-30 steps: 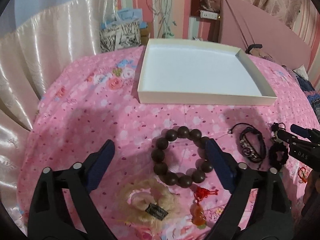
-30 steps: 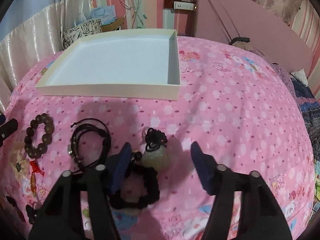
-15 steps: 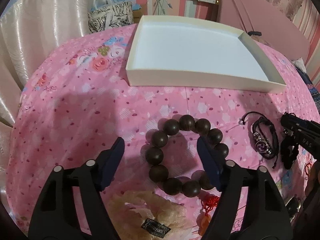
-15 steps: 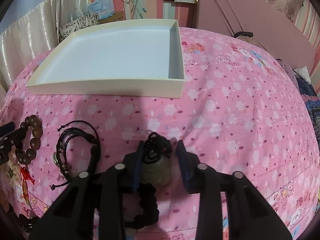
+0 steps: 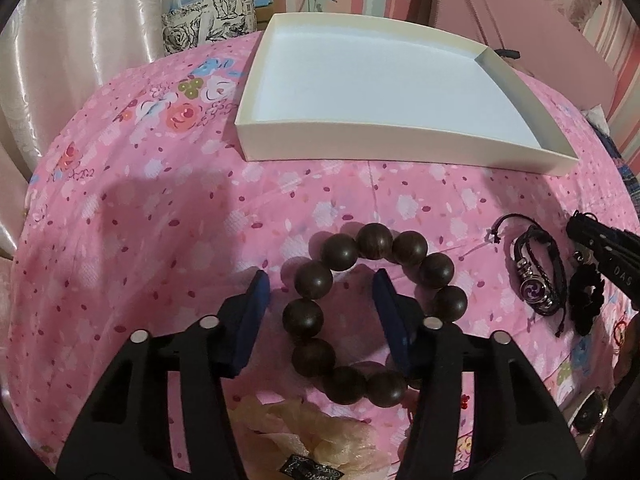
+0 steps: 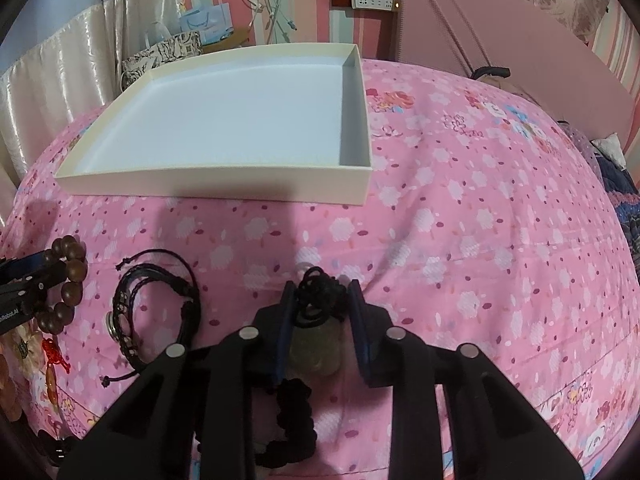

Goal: Organize jewelry
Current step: 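Grasp the brown wooden bead bracelet with the left tool while the right tool grasps the jade pendant, then carry the bead bracelet and jade pendant into the white tray and open both tools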

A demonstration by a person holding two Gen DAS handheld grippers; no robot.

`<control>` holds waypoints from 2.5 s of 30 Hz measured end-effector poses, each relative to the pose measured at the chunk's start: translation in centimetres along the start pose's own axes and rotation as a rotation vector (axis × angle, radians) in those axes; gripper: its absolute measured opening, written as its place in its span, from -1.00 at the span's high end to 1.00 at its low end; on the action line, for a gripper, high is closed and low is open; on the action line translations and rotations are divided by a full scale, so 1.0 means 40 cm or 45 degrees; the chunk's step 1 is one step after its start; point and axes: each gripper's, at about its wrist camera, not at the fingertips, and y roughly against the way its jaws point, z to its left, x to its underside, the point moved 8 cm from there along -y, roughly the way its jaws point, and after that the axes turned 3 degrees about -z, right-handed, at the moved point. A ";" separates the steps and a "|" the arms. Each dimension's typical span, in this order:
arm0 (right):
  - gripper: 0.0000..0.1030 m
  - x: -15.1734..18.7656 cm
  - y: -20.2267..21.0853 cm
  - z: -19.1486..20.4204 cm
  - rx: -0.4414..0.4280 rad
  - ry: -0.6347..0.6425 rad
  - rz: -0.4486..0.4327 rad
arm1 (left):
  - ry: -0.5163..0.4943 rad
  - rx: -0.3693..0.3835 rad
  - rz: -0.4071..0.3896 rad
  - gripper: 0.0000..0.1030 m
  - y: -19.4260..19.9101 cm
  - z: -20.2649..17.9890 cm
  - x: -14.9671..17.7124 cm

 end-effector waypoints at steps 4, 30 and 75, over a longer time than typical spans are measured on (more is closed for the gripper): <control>0.51 -0.001 -0.001 0.003 -0.004 0.012 -0.006 | -0.006 -0.001 -0.005 0.37 0.001 0.001 -0.008; 0.56 -0.087 0.117 0.007 -0.133 -0.023 -0.161 | -0.140 0.059 -0.333 0.67 0.213 -0.077 -0.093; 0.56 -0.561 -0.377 0.052 -0.006 -0.027 0.025 | 0.000 -0.008 -0.072 0.67 -0.296 0.019 -0.612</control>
